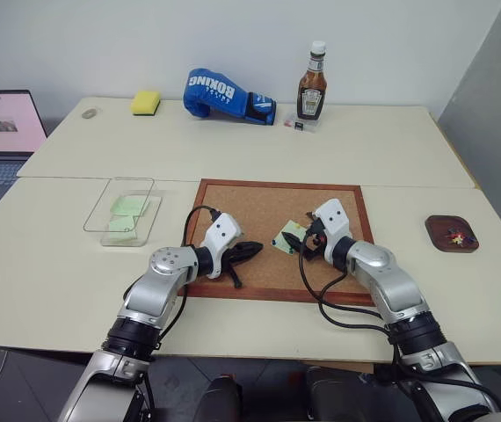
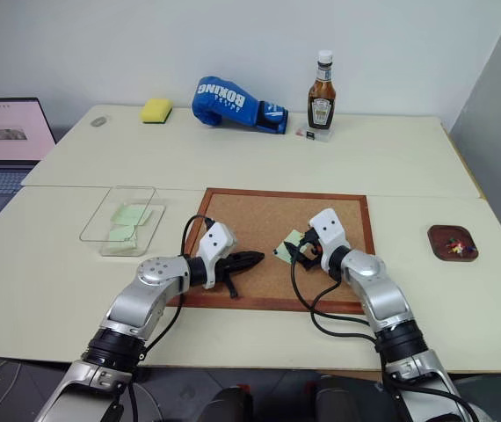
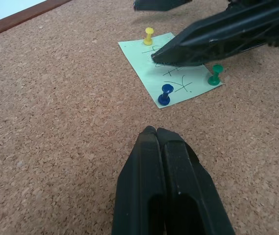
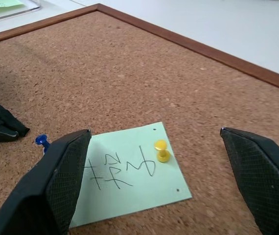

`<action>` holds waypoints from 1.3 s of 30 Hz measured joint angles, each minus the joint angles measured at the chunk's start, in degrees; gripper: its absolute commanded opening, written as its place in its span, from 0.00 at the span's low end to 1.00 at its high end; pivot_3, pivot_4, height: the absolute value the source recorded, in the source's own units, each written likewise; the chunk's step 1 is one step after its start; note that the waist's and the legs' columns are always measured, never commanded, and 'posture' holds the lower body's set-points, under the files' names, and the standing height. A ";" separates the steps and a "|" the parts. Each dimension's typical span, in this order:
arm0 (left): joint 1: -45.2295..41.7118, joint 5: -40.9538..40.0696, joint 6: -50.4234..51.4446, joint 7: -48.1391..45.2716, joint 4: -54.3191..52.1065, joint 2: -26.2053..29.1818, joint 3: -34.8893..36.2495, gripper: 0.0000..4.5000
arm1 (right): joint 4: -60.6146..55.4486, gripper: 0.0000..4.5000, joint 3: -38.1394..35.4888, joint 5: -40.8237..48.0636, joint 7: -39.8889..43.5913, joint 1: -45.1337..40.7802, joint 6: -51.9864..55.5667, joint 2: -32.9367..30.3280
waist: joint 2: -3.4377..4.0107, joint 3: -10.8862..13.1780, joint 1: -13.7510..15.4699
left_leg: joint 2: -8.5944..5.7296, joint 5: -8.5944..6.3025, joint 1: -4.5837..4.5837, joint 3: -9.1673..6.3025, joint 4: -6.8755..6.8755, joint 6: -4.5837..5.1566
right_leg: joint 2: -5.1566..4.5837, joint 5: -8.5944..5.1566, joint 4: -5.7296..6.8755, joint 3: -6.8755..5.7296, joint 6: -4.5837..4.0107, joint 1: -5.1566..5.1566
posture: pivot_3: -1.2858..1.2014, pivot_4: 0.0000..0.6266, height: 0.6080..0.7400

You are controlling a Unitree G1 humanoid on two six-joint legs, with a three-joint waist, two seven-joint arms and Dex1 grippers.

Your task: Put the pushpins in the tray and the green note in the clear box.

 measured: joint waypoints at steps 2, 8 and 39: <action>-0.01 0.00 0.34 0.01 -0.12 0.01 0.05 0.00 | 1.62 0.70 -0.04 -0.36 0.20 -0.98 -0.76 0.63 | 0.00 0.00 -0.02 | 0.00 0.00 0.01 -0.01 0.00 0.00 | 0.00 0.00 0.00 0.00 0.00 0.00 | 0.52 0.24 1.00; -0.17 -0.02 0.82 -0.01 -0.27 0.15 0.34 0.00 | 4.11 0.42 -0.84 -0.78 0.20 -2.20 -1.62 1.40 | 0.01 0.00 -0.03 | 0.00 0.00 0.00 0.00 -0.02 0.00 | 0.00 0.00 -0.01 0.00 -0.01 0.00 | 0.52 0.24 1.00; -1.71 0.54 0.91 0.20 1.83 1.16 0.05 0.00 | -4.64 0.01 -1.30 -1.76 4.37 -2.07 -5.37 0.95 | 0.02 0.01 -0.83 | 0.01 0.01 0.02 -0.01 -0.06 0.01 | 0.01 -0.01 0.00 0.00 0.02 -0.03 | 0.52 0.24 1.00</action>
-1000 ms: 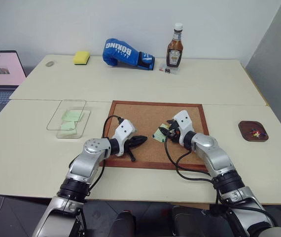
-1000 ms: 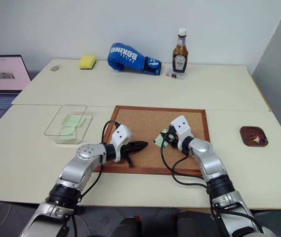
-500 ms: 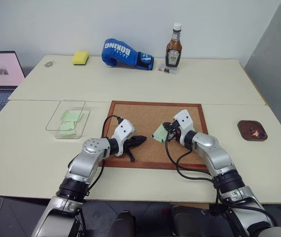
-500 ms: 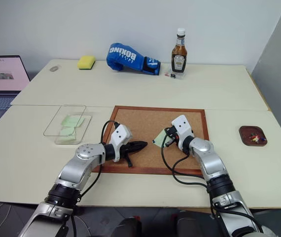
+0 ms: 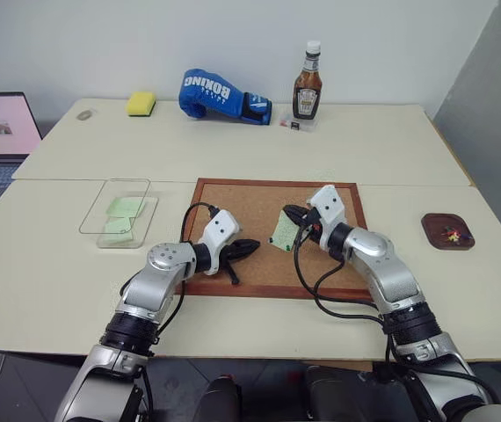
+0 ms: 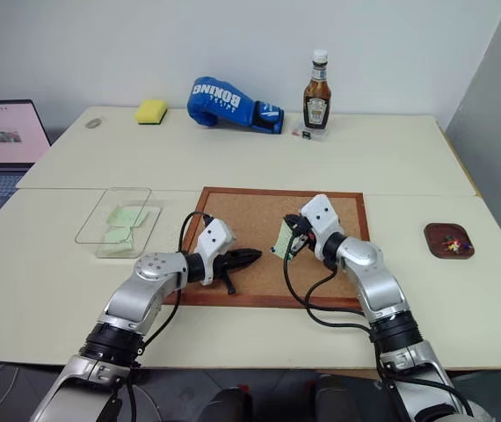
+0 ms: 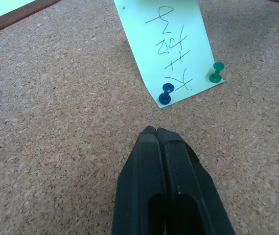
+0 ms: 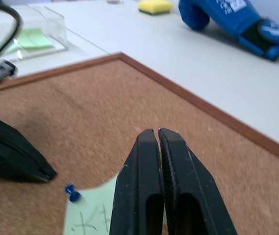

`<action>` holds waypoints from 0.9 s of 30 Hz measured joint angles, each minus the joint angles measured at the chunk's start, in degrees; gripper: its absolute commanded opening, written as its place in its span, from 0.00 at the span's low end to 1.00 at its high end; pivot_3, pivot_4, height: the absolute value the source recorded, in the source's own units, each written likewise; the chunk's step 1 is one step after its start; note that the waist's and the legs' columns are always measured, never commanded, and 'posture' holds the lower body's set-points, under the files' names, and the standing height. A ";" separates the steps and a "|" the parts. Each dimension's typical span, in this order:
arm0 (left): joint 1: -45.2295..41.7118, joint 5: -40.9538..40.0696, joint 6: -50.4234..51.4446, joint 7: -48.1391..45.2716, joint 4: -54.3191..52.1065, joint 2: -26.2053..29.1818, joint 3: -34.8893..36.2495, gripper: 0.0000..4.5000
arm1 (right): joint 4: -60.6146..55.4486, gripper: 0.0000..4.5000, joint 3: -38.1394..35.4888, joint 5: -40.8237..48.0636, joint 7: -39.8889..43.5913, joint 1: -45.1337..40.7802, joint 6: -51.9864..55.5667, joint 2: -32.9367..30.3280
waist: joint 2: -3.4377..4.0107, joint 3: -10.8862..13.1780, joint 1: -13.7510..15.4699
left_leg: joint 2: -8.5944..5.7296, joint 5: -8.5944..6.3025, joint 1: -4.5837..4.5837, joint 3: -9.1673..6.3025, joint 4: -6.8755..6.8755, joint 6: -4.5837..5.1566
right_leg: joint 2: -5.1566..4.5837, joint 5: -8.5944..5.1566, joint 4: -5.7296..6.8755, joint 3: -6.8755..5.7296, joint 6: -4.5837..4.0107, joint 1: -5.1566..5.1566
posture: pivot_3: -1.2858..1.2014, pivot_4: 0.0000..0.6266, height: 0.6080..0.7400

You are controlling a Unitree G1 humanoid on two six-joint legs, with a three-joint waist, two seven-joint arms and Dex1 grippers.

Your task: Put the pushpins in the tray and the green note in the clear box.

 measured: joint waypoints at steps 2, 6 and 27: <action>-0.06 0.05 0.15 0.00 0.00 0.10 -0.03 0.00 | -0.42 0.01 -0.02 -0.01 0.01 0.01 -0.03 -0.02 | 0.00 -0.01 -0.10 | 0.00 0.01 0.02 0.00 0.00 0.01 | 0.00 0.00 0.01 0.00 0.00 0.01 | 0.52 0.24 1.00; -0.12 0.05 0.53 0.04 -0.09 0.10 -0.08 0.00 | -0.59 0.01 -0.33 -0.01 -0.24 0.37 0.06 -0.27 | 0.00 -0.01 -0.09 | 0.00 0.01 0.02 0.00 -0.01 0.03 | 0.00 0.00 0.01 0.00 0.00 0.01 | 0.52 0.24 1.00; 0.05 0.04 1.37 0.70 -0.70 -0.16 -0.27 0.00 | -7.19 0.01 -32.83 -0.39 -23.52 10.34 16.98 -12.67 | 0.03 -0.02 -0.02 | -0.01 0.04 -0.01 0.05 -0.07 0.07 | 0.00 -0.01 -0.10 0.06 -0.01 0.02 | 0.52 0.24 1.00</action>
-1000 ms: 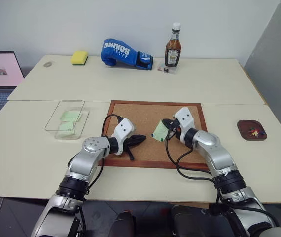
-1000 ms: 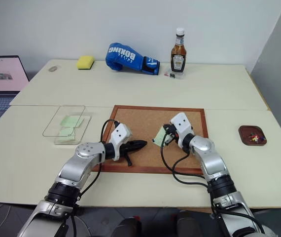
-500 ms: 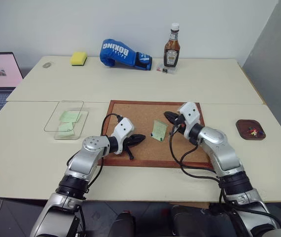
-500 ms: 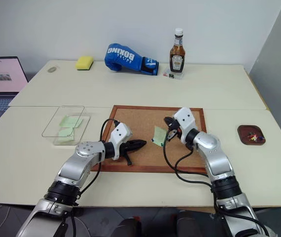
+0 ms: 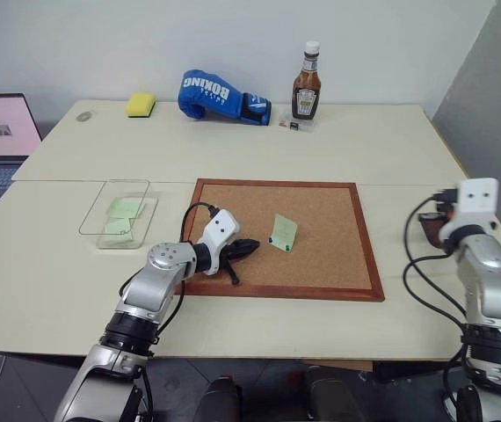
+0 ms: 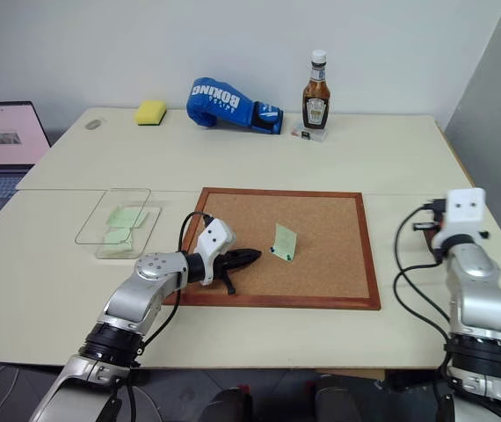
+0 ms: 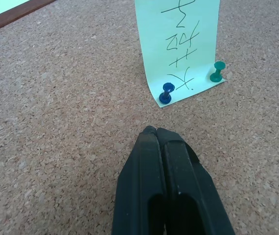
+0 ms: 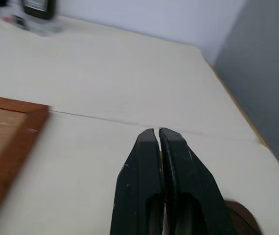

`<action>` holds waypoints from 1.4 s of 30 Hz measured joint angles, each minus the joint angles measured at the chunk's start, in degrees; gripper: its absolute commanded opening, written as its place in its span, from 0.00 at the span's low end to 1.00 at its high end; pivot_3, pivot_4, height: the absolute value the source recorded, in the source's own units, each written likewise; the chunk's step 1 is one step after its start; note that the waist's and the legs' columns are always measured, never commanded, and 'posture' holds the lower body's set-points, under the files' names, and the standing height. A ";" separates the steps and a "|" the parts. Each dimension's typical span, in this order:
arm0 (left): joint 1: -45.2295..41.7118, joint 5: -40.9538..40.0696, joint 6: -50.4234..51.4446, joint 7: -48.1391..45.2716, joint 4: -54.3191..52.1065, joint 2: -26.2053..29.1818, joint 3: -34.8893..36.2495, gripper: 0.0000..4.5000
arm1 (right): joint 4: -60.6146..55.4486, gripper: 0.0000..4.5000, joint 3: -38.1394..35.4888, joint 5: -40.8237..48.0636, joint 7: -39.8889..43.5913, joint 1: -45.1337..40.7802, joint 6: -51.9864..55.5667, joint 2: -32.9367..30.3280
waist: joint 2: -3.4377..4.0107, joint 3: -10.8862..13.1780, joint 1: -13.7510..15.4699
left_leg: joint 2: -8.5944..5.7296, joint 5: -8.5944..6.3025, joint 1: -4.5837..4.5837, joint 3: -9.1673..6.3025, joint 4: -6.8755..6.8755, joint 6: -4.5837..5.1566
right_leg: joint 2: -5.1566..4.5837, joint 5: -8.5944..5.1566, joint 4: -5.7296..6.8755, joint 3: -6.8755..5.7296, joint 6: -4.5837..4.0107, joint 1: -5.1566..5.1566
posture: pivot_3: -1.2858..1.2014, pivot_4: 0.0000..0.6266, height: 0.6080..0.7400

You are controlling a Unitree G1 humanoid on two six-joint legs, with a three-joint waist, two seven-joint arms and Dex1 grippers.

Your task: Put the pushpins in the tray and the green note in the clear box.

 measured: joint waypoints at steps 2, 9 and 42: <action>0.01 0.00 0.00 -0.30 0.24 0.05 0.02 0.00 | 0.13 0.01 -3.50 1.69 -0.80 0.21 3.62 -0.23 | 0.07 -0.04 -0.05 | 0.00 0.01 0.01 0.01 -0.01 0.02 | 0.00 0.00 0.00 0.00 0.00 0.00 | 0.52 0.24 1.00; -0.17 0.02 -0.23 -0.38 0.83 0.10 -0.04 0.00 | 1.98 0.01 -5.62 7.77 0.69 -0.52 9.34 -0.08 | 0.25 -0.15 -0.36 | -0.01 0.07 0.02 0.02 -0.01 0.12 | 0.01 0.00 0.00 0.02 0.00 0.01 | 0.52 0.24 1.00; 1.22 0.01 -0.11 0.22 -1.86 1.08 0.02 0.00 | 18.19 0.94 -1.90 9.05 1.78 -5.76 -3.88 -2.32 | 0.32 -0.19 -0.52 | -0.01 0.06 -0.02 0.04 -0.09 0.13 | 0.01 0.00 -0.10 0.03 0.01 -0.01 | 0.52 0.24 1.00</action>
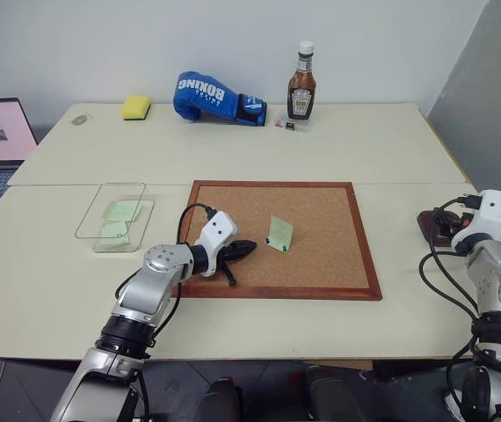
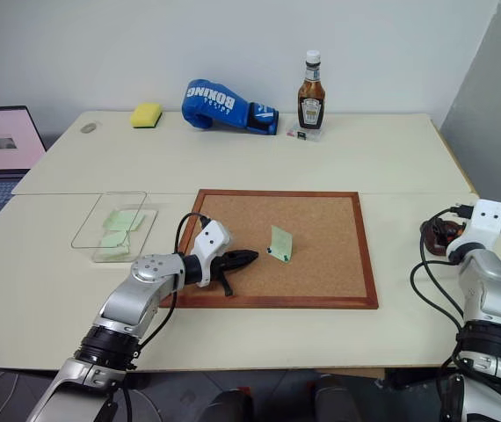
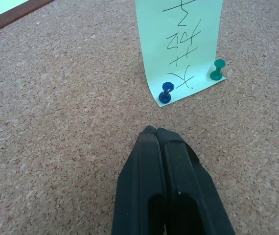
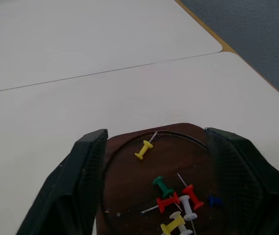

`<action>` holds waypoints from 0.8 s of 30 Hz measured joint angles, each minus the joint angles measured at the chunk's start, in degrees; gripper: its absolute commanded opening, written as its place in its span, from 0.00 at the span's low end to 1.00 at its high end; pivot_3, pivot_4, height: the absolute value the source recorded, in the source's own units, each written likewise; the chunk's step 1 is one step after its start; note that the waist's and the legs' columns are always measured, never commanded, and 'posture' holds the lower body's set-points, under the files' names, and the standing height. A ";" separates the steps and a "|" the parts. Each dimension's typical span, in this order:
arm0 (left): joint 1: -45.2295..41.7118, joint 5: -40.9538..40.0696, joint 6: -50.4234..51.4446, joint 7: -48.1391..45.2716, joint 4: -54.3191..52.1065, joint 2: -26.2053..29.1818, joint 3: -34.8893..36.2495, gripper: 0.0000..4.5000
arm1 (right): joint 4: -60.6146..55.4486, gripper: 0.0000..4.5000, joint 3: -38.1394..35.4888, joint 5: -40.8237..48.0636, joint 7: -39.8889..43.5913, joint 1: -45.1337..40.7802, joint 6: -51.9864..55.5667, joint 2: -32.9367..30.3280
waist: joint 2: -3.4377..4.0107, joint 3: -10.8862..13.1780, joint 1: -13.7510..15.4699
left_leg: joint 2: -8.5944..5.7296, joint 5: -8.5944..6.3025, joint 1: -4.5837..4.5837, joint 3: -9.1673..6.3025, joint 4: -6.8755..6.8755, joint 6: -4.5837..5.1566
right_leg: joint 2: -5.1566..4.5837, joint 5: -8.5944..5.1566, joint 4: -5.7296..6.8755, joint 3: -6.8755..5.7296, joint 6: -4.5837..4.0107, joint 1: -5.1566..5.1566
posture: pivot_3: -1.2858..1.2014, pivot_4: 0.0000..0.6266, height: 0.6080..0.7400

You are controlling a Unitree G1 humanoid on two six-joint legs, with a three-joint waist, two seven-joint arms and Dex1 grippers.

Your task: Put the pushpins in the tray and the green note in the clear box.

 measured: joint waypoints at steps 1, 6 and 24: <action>0.09 0.00 0.00 0.01 -0.02 0.03 0.01 0.00 | 0.00 0.94 0.04 -0.01 0.06 0.00 -0.50 -0.01 | 0.00 0.00 0.00 | 0.00 0.00 0.00 0.00 0.00 0.00 | 0.00 0.00 0.00 0.00 0.00 0.00 | 0.52 0.24 1.00; 0.48 0.00 0.04 0.01 -0.62 0.34 0.02 0.00 | -6.78 0.94 3.99 0.04 4.49 3.77 -1.09 -0.82 | 0.00 0.00 -0.08 | 0.01 0.00 0.00 -0.01 -0.08 0.00 | 0.01 -0.01 -0.02 0.00 -0.01 -0.02 | 0.52 0.24 1.00; 0.76 -0.34 1.94 0.14 -1.27 0.86 0.51 0.00 | -40.71 0.94 33.01 6.70 30.76 13.65 2.58 -3.22 | -0.10 0.03 -0.42 | 0.07 -0.01 0.03 -0.05 -0.07 0.00 | 0.06 -0.07 -0.07 -0.06 -0.05 -0.05 | 0.52 0.24 1.00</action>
